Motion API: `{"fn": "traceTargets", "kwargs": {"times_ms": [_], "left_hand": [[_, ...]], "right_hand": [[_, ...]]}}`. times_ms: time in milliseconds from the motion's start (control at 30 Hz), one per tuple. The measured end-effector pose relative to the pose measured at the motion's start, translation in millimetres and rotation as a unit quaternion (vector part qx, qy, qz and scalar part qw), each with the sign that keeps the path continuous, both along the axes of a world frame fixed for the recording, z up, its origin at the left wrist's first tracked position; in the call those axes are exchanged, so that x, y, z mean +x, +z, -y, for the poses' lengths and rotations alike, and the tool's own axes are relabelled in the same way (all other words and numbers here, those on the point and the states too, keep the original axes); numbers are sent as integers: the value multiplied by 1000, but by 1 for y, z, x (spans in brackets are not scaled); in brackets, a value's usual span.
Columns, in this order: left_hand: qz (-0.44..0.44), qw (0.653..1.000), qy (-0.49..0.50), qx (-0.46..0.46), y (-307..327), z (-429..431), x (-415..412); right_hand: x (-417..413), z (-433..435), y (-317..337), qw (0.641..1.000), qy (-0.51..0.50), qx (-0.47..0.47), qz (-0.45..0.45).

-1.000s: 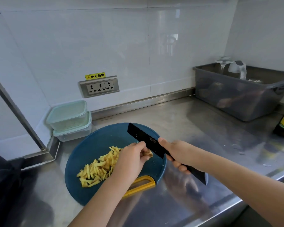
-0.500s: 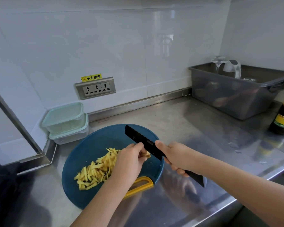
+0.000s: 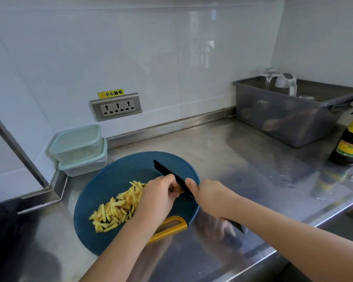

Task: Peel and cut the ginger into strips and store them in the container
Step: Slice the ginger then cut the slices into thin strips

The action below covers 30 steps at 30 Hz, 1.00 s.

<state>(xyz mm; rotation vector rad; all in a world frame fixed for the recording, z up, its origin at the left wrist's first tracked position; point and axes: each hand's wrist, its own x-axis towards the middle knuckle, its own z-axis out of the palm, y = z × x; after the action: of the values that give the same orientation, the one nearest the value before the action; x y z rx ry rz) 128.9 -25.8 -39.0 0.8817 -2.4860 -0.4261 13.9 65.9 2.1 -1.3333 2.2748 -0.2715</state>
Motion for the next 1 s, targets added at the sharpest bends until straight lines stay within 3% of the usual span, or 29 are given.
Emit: {"fn": "traceTargets", "kwargs": {"times_ms": [33, 133, 233, 300, 500, 1000], "left_hand": [[-1, 1000, 0, 0, 0, 0, 0], [-5, 1000, 6, 2, -2, -1, -1], [-6, 1000, 12, -2, -4, -1, -1], [-3, 1000, 17, -12, -5, -1, -1], [-6, 999, 22, -40, -5, -2, 1], [-10, 999, 28, -24, -3, -3, 2]], "right_hand": [[-1, 2, -1, 1000, -8, 16, -4], [-12, 2, -1, 991, -47, 0, 129], [-19, 0, 4, 940, -148, 43, 305], [-25, -1, 3, 927, -161, 40, 337], [-18, -1, 4, 966, -112, -2, 235], [-12, -10, 10, 986, -62, -21, 152]]}}
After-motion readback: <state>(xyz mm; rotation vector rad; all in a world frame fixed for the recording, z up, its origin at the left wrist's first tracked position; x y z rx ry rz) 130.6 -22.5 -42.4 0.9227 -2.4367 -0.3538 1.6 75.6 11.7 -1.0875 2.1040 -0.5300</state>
